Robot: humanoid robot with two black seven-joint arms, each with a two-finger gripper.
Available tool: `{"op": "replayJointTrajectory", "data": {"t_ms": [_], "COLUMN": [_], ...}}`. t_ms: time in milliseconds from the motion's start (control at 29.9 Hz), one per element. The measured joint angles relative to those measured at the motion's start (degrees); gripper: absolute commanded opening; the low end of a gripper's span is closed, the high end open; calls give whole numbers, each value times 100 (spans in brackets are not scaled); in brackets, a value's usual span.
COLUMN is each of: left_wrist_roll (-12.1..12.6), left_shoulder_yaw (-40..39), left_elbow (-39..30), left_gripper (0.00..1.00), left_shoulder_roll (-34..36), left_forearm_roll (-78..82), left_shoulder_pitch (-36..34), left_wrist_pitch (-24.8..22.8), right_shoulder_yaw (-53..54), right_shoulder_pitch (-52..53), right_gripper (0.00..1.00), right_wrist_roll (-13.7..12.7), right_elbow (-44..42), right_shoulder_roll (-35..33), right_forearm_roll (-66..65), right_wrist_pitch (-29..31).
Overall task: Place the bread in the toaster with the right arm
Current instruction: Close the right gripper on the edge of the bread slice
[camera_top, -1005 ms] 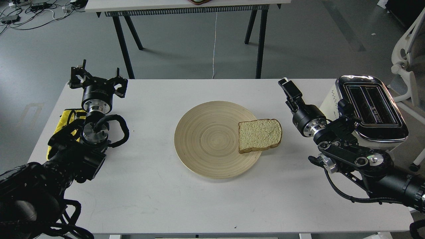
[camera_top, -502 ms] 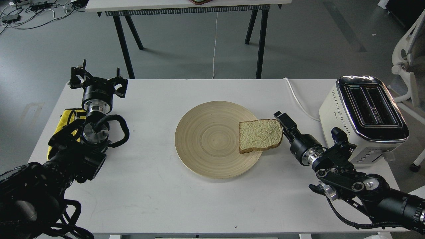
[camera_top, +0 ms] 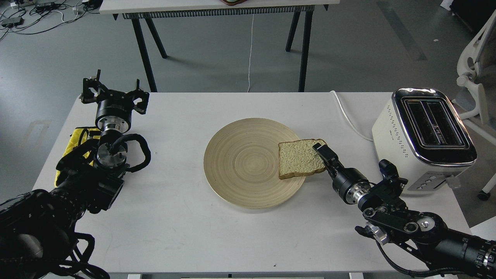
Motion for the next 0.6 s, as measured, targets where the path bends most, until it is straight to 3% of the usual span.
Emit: {"op": "replayJointTrajectory", "data": {"t_ms": [268,603], "left_wrist_roll": [0,0], "left_shoulder_yaw": [0,0], "left_elbow": [0,0], "left_gripper": [100,100], "left_shoulder_roll": [2,6], "left_forearm_roll": [0,0], "left_shoulder_pitch": [0,0], "left_wrist_pitch": [0,0], "right_shoulder_yaw": [23,545], "right_shoulder_pitch": [32,122], "right_gripper": [4,1], "right_wrist_roll": [-6,5], "right_elbow": [-26,201], "right_shoulder_roll": [30,-25], "right_forearm_roll": [-8,21], "right_wrist_pitch": [0,3]}}
